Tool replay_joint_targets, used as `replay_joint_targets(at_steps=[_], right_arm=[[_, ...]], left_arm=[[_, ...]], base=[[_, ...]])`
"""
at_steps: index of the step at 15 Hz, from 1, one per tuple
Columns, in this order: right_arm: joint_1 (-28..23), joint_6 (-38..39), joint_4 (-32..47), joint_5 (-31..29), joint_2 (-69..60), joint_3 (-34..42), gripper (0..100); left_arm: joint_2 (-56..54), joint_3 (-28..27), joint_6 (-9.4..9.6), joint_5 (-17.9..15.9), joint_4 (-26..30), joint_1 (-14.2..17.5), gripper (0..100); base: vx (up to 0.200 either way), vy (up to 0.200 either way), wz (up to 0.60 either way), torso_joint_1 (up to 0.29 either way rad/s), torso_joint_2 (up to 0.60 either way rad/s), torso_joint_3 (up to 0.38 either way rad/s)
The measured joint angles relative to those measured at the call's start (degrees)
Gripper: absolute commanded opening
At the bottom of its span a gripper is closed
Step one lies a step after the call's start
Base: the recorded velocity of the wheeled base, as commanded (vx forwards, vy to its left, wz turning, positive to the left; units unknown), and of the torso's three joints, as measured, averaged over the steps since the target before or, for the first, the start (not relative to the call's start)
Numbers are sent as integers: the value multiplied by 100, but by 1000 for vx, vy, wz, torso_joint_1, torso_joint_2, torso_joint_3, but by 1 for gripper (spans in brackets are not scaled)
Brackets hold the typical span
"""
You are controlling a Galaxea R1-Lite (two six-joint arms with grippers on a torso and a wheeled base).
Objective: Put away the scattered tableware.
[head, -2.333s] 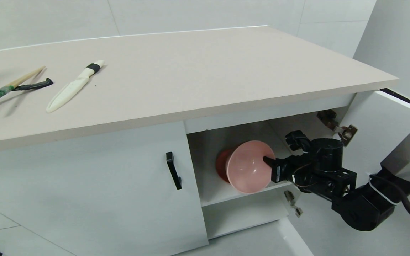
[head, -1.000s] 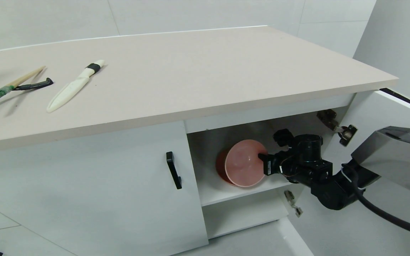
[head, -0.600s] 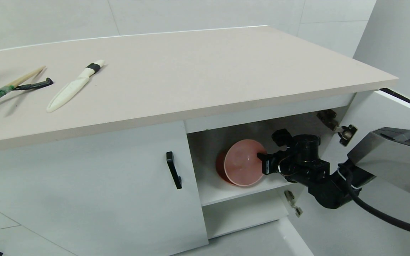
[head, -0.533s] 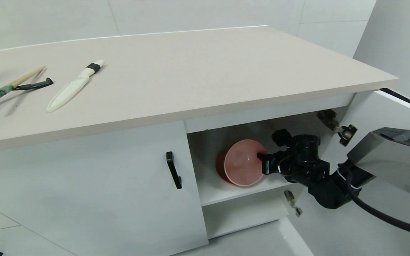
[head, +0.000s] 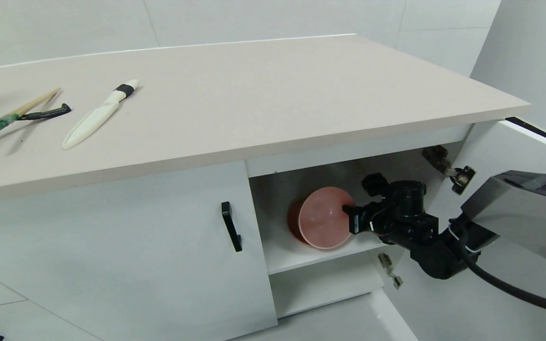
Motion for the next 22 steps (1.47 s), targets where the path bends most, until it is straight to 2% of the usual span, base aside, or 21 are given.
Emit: replay_joint_targets(at_steps=[7,10,13,16,19,22], right_arm=[[79,-12,-143,-20,-9,17,100],[284,-12,-193,-20,-133,69,100],[514,-129,-197,-28,-457,449,100],[683,-588,-439,-16,-912,1351,100],[822,-1034,-1410,6,-1431,2627,100],[1050,-1258,-1933,27,-2054,3871,100]], left_arm=[[2,2,-48,0,0,0,100],[2,-5,-50,0,0,0,100],[2,0,-48,0,0,0,100],[2,-5,-22,0,0,0,100],[2,-5,18,-2,0,0,100],[2,-2,108,-16,0,-2,100]], base=[[0,0,0,0,0,0],[0,0,0,0,0,0],[0,0,0,0,0,0],[0,0,0,0,0,0],[0,0,0,0,0,0],[0,0,0,0,0,0]])
